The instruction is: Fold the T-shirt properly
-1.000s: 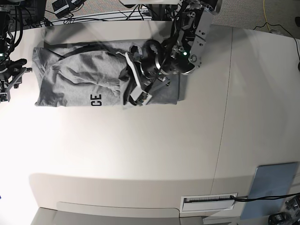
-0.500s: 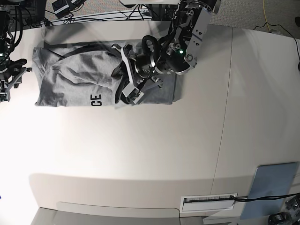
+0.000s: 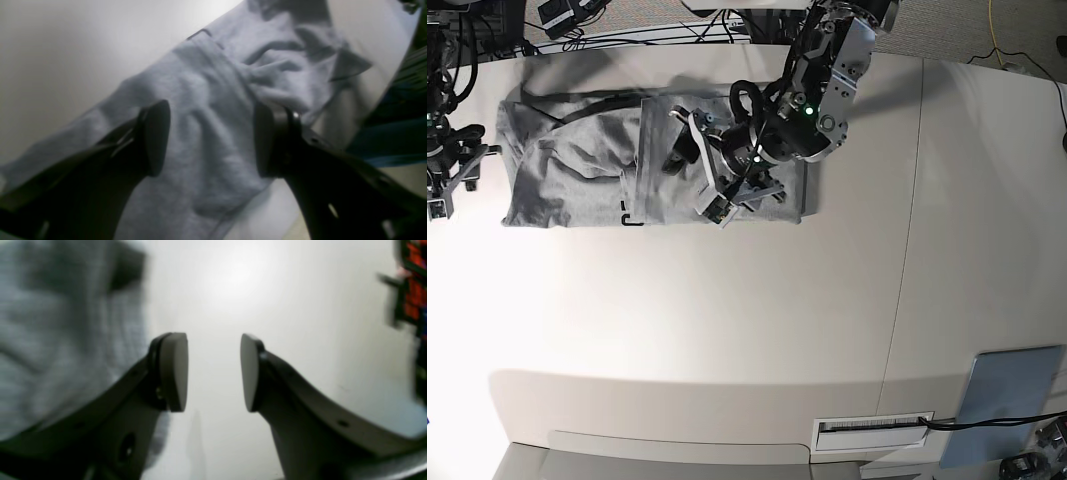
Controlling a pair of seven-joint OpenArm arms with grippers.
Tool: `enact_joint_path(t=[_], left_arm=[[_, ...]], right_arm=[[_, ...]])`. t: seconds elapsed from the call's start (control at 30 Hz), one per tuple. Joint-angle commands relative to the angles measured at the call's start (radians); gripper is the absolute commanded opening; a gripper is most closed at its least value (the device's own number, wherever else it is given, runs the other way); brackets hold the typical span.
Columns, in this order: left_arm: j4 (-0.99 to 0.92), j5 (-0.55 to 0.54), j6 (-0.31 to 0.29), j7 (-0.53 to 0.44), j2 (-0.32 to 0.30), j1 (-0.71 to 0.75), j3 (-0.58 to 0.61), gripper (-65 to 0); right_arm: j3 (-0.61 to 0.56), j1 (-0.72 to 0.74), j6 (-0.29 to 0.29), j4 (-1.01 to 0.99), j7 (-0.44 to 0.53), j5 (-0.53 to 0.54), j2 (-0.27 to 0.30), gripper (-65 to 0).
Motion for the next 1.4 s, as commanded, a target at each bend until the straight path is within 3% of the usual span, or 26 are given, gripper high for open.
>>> enact_joint_path(t=[0.0,0.23,0.33,0.47,0.63,0.73,0.8,0.9,1.1,1.2,1.37], left_arm=[[0.015,0.007,-0.007,-0.018,0.008,-0.010,0.003,-25.5],[0.015,0.047,-0.007,-0.014,0.008,-0.010,0.003,-25.5],[0.015,0.047,-0.007,-0.014,0.009,-0.007,0.003,-25.5],[0.015,0.047,-0.007,-0.009,0.009,-0.002,0.003,-25.5],[0.015,0.048,-0.007,-0.007,0.009,0.018,0.003,-25.5],[0.015,0.066,-0.007,-0.008,0.009,0.028,0.003,-25.5],[0.015,0.090,-0.007,-0.008,0.009,0.032,0.003,-25.5],[0.015,0.091,-0.003,-0.008,0.010,0.035,0.003,-25.5],[0.015,0.092,-0.004,-0.010,0.012,0.043,0.003,-25.5],[0.015,0.092,-0.003,-0.007,0.011,0.045,0.003,-25.5],[0.015,0.092,-0.003,-0.007,0.011,0.045,0.003,-25.5]], right_arm=[[0.037,0.005,0.015,0.003,0.021,0.020,0.026,-39.4],[0.224,0.025,0.316,-0.232,-0.094,0.369,0.029,-39.3],[0.238,0.089,0.434,-0.388,-0.170,0.455,0.028,-39.2],[0.238,0.200,0.434,-0.552,-0.287,0.523,0.023,-38.4],[0.238,0.278,0.434,-0.628,-0.405,0.637,0.022,-28.5],[0.238,0.305,0.434,-0.627,-0.533,0.790,0.023,-28.5],[0.238,0.323,0.434,-0.627,-0.537,0.871,0.022,-28.5],[0.238,0.352,0.434,-0.628,-0.537,0.858,0.013,-28.5],[0.195,0.408,0.434,-0.628,-0.537,0.657,-0.053,-28.5],[0.143,0.419,0.434,-0.628,-0.537,0.612,-0.072,-28.5],[0.062,0.418,0.434,-0.628,-0.433,0.453,-0.074,-28.5]])
